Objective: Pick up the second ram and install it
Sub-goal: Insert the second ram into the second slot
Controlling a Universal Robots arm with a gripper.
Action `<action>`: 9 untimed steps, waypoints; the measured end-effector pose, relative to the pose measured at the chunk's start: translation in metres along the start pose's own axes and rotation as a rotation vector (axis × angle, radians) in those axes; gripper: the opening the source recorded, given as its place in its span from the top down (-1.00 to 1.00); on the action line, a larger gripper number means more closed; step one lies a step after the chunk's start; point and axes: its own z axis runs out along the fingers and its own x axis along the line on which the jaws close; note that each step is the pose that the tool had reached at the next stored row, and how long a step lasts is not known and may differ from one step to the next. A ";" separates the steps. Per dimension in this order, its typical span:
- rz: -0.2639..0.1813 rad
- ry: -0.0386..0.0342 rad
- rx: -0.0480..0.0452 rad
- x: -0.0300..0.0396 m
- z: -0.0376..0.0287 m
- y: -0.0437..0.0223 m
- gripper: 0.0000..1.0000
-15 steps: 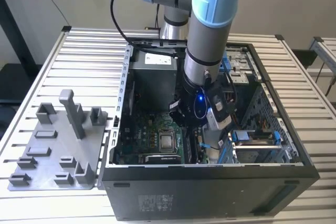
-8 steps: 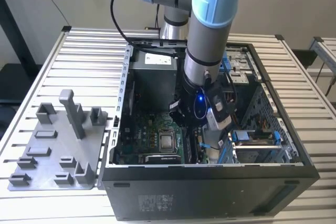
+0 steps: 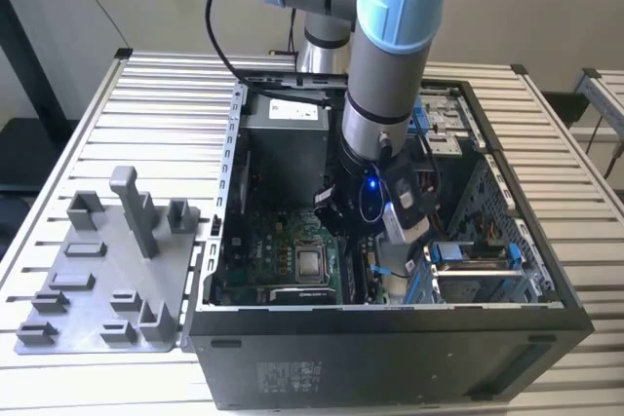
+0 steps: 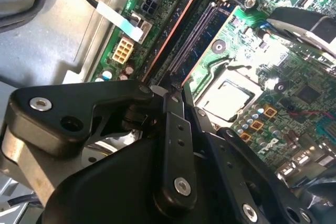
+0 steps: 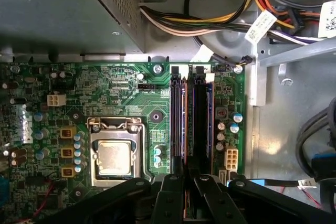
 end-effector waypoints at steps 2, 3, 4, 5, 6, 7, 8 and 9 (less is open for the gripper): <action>0.000 0.0000 0.0000 -0.0002 0.0007 0.0000 0.72; 0.000 0.0001 0.0002 -0.0002 0.0008 0.0001 0.72; 0.000 0.0005 0.0002 -0.0003 0.0010 0.0003 0.72; 0.000 0.0007 0.0002 -0.0003 0.0016 0.0007 0.72; 0.000 0.0008 0.0001 -0.0004 0.0021 0.0014 0.72; 0.000 0.0008 0.0001 -0.0003 0.0023 0.0015 0.72; 0.000 0.0008 0.0000 -0.0004 0.0026 0.0017 0.72; 0.000 0.0009 -0.0001 -0.0006 0.0031 0.0018 0.72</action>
